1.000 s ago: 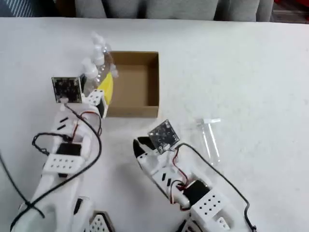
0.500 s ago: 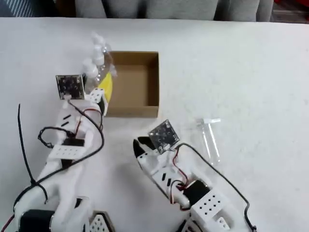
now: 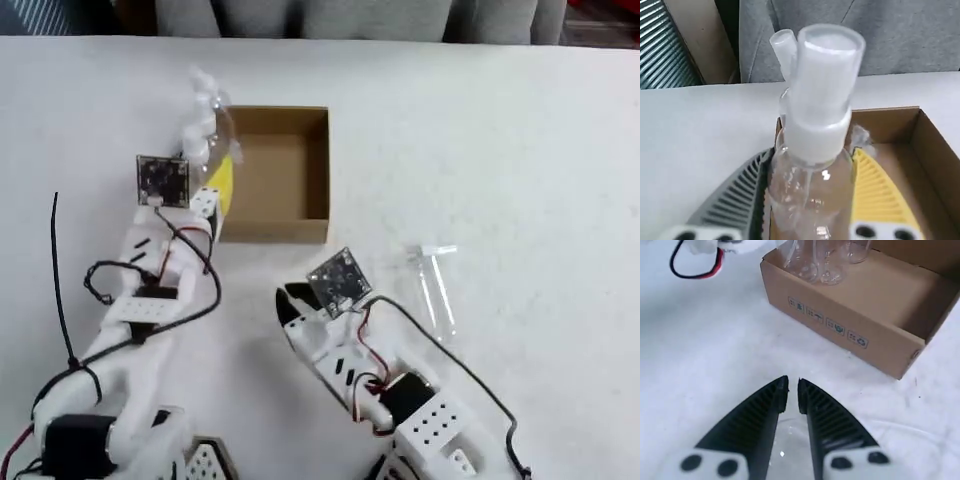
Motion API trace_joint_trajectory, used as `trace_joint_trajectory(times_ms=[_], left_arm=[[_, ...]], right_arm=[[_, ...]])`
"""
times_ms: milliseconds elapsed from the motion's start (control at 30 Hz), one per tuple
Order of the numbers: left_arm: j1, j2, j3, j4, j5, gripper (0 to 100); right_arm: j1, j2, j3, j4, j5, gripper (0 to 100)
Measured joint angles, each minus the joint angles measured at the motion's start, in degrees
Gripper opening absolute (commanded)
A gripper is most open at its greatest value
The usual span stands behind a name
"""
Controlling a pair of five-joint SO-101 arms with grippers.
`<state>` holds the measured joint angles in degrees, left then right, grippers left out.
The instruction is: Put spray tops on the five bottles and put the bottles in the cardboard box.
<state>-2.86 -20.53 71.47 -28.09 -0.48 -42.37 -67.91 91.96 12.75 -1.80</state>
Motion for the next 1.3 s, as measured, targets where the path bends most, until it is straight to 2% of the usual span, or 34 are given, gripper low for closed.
trace_joint_trajectory(times_ms=[667, 900, 1300], left_arm=[[0.0, 4.2, 0.0, -1.9, -0.2, 2], [0.0, 4.2, 3.7, -8.4, -0.2, 2], [0.0, 5.5, 3.6, -8.9, 1.8, 2]], right_arm=[[0.0, 0.0, 0.0, 0.0, 0.0, 1.6], [0.0, 0.0, 0.0, 0.0, 0.0, 1.6], [0.0, 0.0, 1.0, 0.0, 0.0, 1.6]])
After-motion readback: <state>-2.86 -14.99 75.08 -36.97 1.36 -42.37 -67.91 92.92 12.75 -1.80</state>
